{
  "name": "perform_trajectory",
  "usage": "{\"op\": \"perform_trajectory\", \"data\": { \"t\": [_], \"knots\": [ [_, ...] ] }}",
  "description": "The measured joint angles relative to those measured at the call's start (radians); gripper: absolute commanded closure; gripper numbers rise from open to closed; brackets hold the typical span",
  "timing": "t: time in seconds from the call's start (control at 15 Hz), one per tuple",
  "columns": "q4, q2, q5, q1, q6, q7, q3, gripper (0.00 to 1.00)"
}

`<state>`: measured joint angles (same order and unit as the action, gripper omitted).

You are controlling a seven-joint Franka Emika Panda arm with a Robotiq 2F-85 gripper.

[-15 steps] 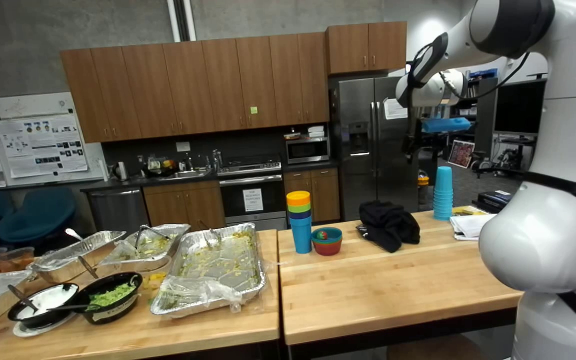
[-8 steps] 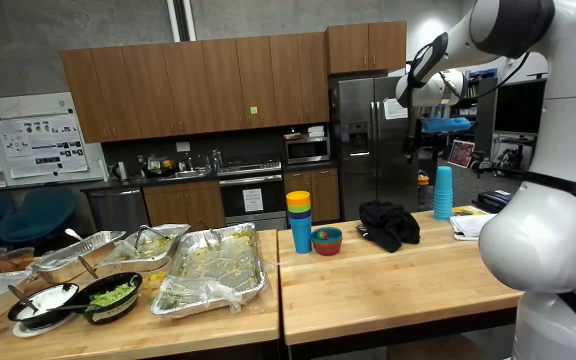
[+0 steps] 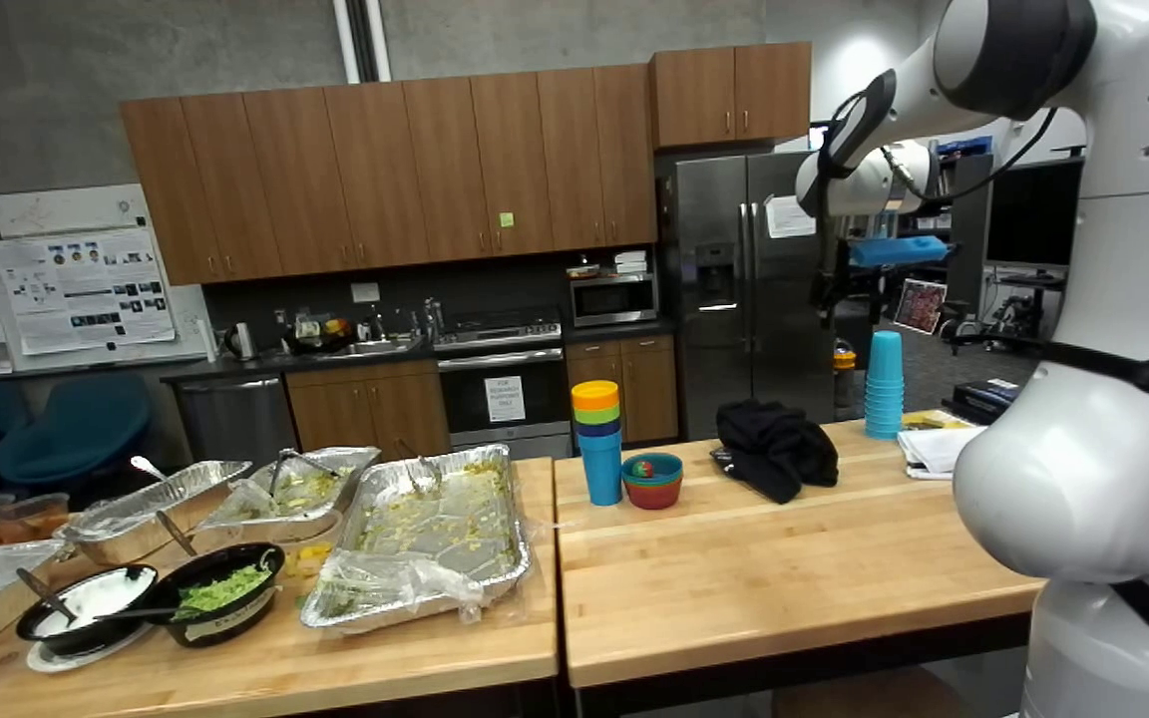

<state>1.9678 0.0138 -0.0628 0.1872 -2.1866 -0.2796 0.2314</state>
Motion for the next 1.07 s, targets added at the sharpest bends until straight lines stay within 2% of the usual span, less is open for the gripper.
{"op": "perform_trajectory", "data": {
  "t": [0.27, 0.53, 0.8, 1.07],
  "knots": [
    [-0.051, 0.05, -0.007, 0.042, -0.03, -0.089, 0.012, 0.0],
    [-0.147, 0.145, -0.062, 0.073, -0.062, -0.139, 0.011, 0.0],
    [-0.253, 0.261, -0.13, 0.108, -0.116, -0.146, 0.0, 0.0],
    [-0.333, 0.348, -0.142, 0.146, -0.218, -0.144, -0.019, 0.0]
  ]
}}
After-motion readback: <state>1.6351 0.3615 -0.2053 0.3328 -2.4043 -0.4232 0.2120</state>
